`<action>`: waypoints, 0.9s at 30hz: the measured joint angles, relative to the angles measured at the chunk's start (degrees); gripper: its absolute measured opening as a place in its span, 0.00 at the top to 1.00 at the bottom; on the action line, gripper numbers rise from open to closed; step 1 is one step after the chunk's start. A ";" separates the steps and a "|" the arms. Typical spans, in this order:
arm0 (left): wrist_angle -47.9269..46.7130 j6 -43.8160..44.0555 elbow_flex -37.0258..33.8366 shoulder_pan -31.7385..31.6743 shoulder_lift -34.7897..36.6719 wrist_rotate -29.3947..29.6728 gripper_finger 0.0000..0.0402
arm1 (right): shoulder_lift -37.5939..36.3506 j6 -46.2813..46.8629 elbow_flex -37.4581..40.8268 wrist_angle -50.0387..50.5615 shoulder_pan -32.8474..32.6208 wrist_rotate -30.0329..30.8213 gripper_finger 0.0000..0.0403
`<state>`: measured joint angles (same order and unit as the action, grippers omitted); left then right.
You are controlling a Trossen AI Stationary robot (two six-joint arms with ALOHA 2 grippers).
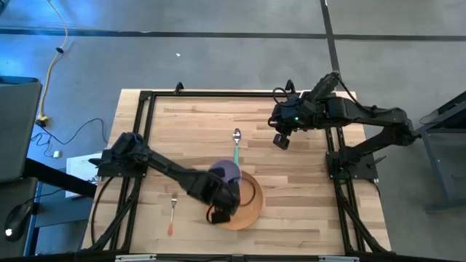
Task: Set table place
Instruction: Put the purple bowl on the orange plate
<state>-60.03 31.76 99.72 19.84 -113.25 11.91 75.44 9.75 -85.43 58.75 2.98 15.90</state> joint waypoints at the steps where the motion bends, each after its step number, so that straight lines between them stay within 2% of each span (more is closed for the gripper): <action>1: 0.42 0.08 0.11 0.63 -0.60 -0.30 1.00 | -0.45 0.49 0.00 0.22 0.00 0.02 0.82; 9: 3.20 -3.01 0.08 2.29 -4.95 -5.00 1.00 | -4.33 4.06 0.00 -0.73 0.00 0.04 0.82; 17: 6.31 -9.81 0.12 2.31 -5.05 -4.88 1.00 | -4.52 8.19 0.00 -0.78 0.00 0.04 0.82; 27: 5.58 -14.18 0.09 2.27 -5.10 -3.42 1.00 | -4.48 9.75 0.00 -0.79 0.00 0.04 0.82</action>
<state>-54.45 17.59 99.81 22.11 -118.36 8.49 70.96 19.51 -85.43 57.97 2.98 15.94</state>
